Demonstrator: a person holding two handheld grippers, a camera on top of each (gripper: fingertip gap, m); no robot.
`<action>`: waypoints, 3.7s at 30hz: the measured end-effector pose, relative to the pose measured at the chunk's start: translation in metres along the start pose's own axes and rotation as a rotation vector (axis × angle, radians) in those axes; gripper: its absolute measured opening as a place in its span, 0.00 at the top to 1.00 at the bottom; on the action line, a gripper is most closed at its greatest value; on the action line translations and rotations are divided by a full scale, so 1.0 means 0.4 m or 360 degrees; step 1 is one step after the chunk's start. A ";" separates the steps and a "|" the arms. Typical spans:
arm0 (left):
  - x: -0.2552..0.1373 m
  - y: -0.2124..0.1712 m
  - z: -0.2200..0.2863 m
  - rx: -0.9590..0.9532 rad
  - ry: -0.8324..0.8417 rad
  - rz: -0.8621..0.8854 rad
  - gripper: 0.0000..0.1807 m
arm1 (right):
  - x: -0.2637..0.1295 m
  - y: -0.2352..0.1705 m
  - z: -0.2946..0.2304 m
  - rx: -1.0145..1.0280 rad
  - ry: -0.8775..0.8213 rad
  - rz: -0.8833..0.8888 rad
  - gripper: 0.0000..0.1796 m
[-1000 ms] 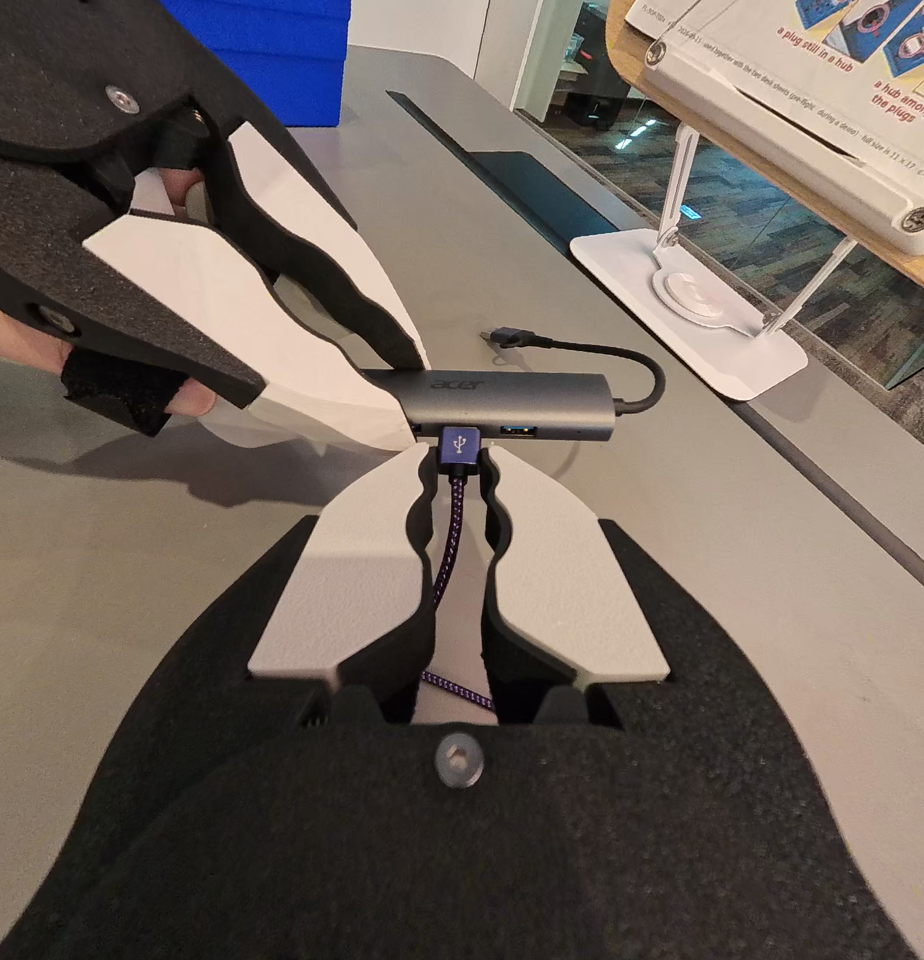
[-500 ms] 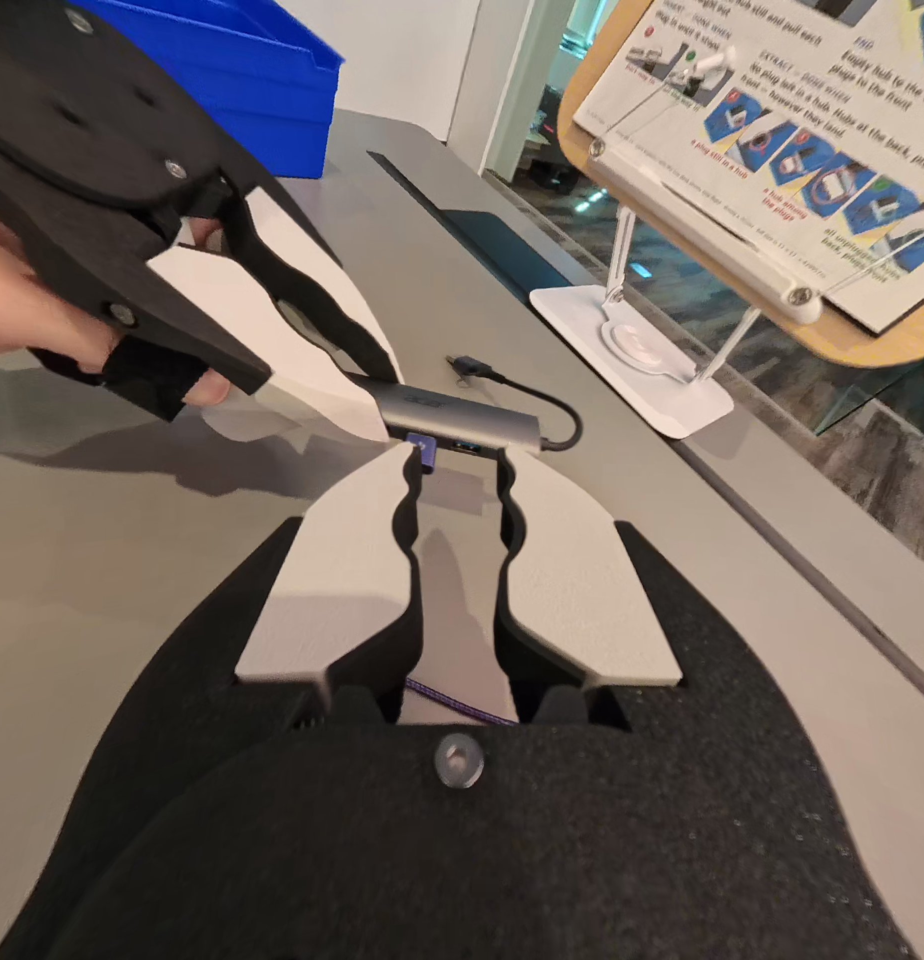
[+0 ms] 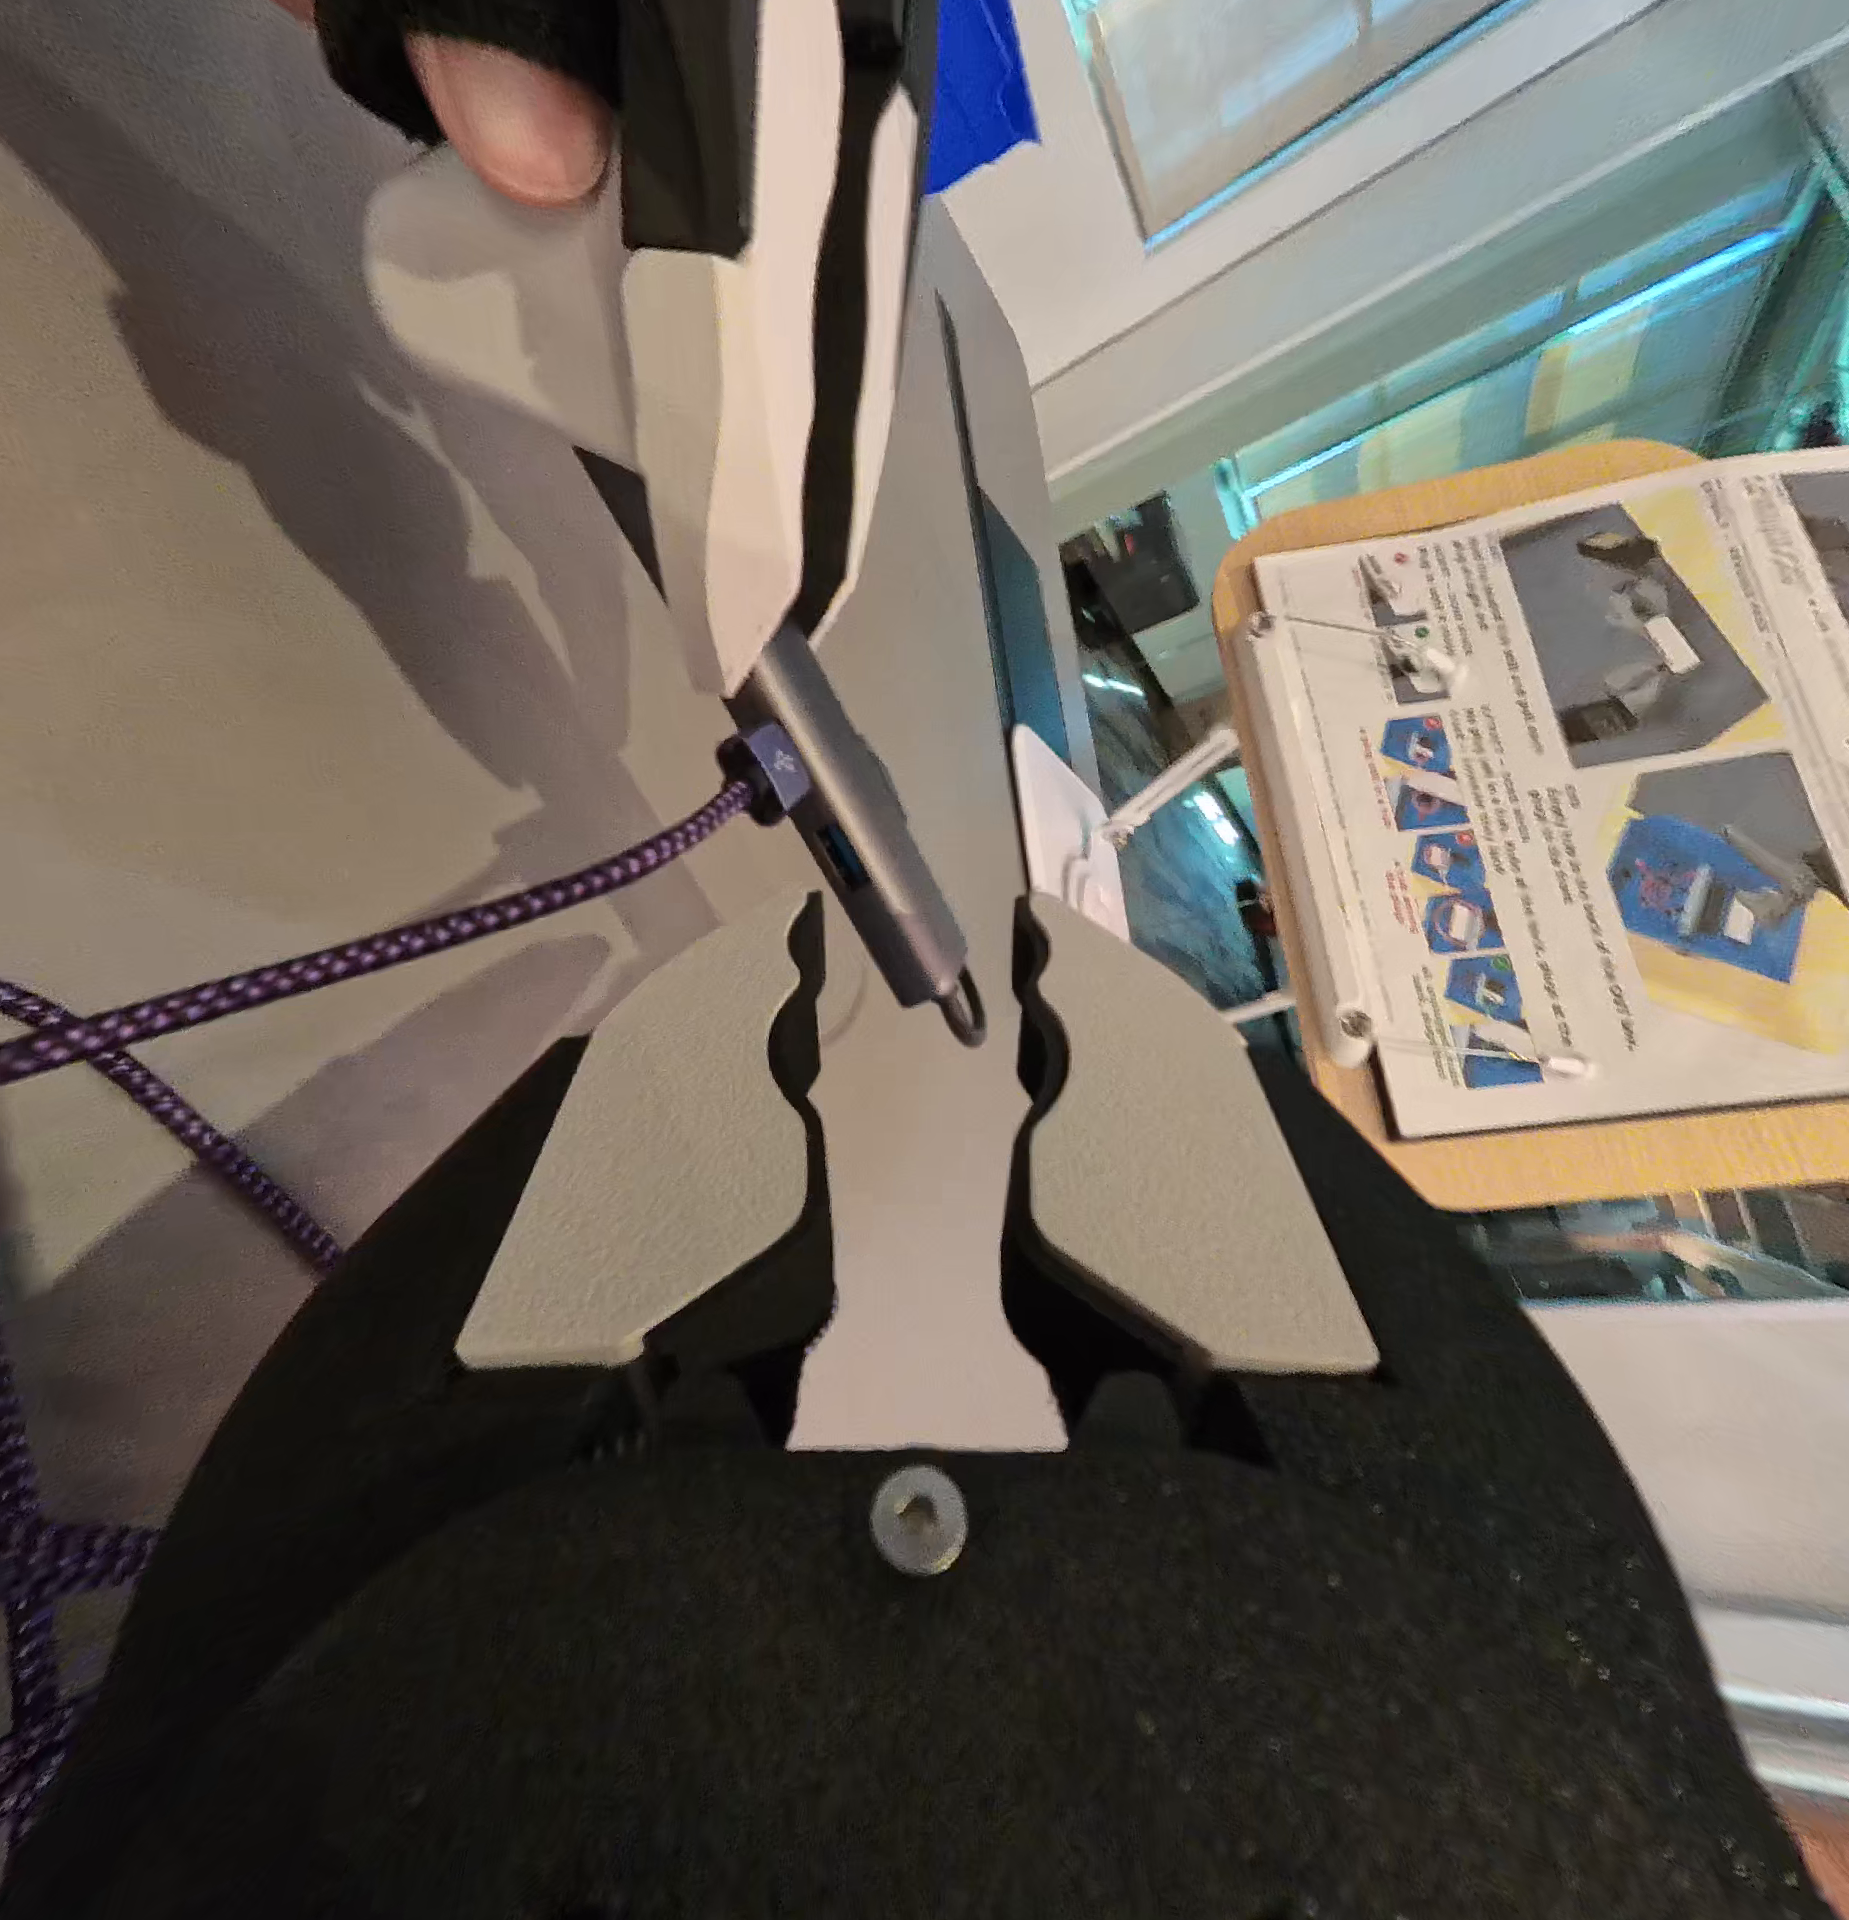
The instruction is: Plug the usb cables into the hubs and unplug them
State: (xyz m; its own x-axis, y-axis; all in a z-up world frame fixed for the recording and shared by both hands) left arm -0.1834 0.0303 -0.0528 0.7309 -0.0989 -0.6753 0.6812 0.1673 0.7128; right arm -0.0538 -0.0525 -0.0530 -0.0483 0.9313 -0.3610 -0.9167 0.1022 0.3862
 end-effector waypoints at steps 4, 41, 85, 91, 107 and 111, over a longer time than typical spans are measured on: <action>0.001 0.003 0.005 0.0000 -0.0034 -0.0012 0.83 | 0.020 0.010 0.002 -0.0022 0.0140 0.0025 0.79; -0.046 -0.010 -0.089 -0.0224 -0.0151 0.0341 0.78 | -0.276 -0.011 0.479 -0.0202 -0.0405 -0.0538 0.91; 0.030 -0.024 -0.019 0.0020 0.0011 0.0025 0.79 | -0.611 -0.677 0.712 0.0222 -0.0268 -0.1529 0.91; 0.034 -0.026 -0.017 0.0024 0.0022 0.0011 0.79 | -0.603 -0.677 0.668 0.0362 -0.0052 -0.1435 0.91; 0.038 -0.018 0.009 0.0071 0.0006 0.0003 0.80 | -0.563 -0.690 0.503 0.0680 0.0707 -0.1450 0.91; 0.043 -0.018 0.013 0.0083 0.0011 -0.0006 0.80 | -0.515 -0.743 0.453 0.0676 0.0768 -0.1493 0.90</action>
State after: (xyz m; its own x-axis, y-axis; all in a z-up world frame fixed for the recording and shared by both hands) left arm -0.1757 0.0223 -0.0686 0.7281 -0.0928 -0.6791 0.6853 0.1156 0.7190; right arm 0.3004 -0.2112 0.0604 0.3544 0.2023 -0.9129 -0.4675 0.8839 0.0144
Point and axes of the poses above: each gripper's, where its closed fingertips meet, x out along the fingers, y out of its top, z = x × y across the jaws, the point moved 8 cm from there along -x, back along the fingers, and after that the axes turned 12 degrees about -z, right-handed, at the moved point
